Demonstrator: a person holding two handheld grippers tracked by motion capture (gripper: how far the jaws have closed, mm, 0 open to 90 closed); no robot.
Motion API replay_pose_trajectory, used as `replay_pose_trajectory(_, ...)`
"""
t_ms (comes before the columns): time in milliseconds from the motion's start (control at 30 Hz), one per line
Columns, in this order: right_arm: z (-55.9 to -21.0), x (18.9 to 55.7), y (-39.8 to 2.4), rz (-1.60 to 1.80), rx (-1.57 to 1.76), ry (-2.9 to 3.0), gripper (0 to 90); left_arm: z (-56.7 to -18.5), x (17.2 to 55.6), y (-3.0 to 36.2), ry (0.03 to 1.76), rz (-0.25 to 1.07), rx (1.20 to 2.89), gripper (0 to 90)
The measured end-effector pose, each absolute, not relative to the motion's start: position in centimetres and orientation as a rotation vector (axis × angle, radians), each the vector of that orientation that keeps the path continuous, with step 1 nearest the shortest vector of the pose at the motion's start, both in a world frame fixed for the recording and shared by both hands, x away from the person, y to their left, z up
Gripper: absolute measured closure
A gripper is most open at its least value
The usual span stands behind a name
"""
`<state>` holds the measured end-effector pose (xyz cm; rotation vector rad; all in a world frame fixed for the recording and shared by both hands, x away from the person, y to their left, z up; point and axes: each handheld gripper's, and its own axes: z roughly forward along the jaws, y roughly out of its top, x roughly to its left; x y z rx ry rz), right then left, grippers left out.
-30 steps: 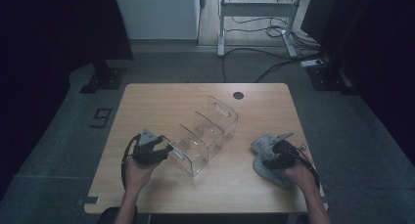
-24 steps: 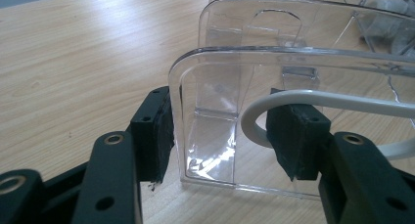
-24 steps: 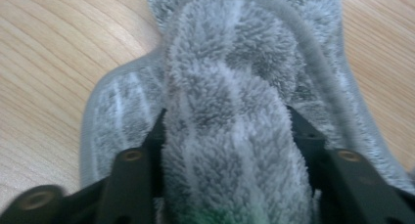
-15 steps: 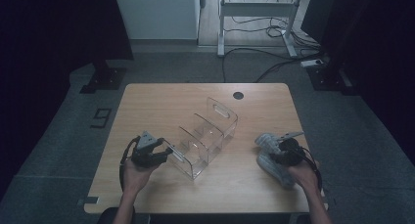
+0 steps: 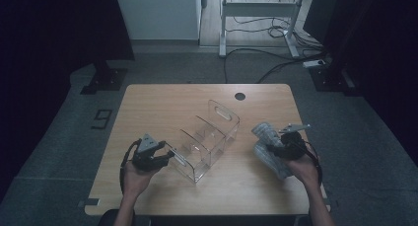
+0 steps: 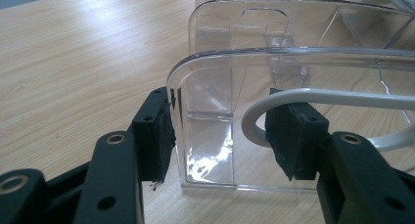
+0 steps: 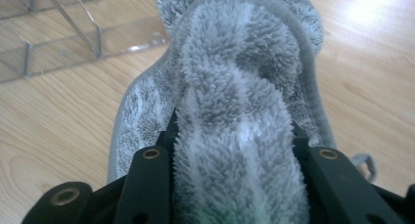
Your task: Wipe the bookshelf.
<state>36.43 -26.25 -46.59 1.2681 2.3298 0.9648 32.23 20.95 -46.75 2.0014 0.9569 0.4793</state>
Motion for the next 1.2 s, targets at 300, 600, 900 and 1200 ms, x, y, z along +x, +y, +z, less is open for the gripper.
replay_pose_trajectory(300, -45.7, 37.3, -24.6, 0.999, 1.228, 2.323, 59.4, -46.7, 31.7, 21.2, 0.914, 0.452, 2.022, 45.7)
replay_pose_trajectory(600, -45.8, 38.6, -22.8, 1.04, 1.219, 2.324, 59.0, -46.7, 31.4, 21.4, 0.884, 0.435, 2.035, 45.7)
replay_pose_trajectory(900, -46.1, 38.4, -20.3, 1.104, 1.092, 2.391, 59.6, -46.7, 31.3, 21.4, 0.865, 0.427, 2.043, 45.7)
replay_pose_trajectory(1200, -46.7, 37.9, -18.6, 1.049, 1.008, 2.425, 60.8, -46.7, 31.3, 21.3, 0.868, 0.426, 2.04, 45.7)
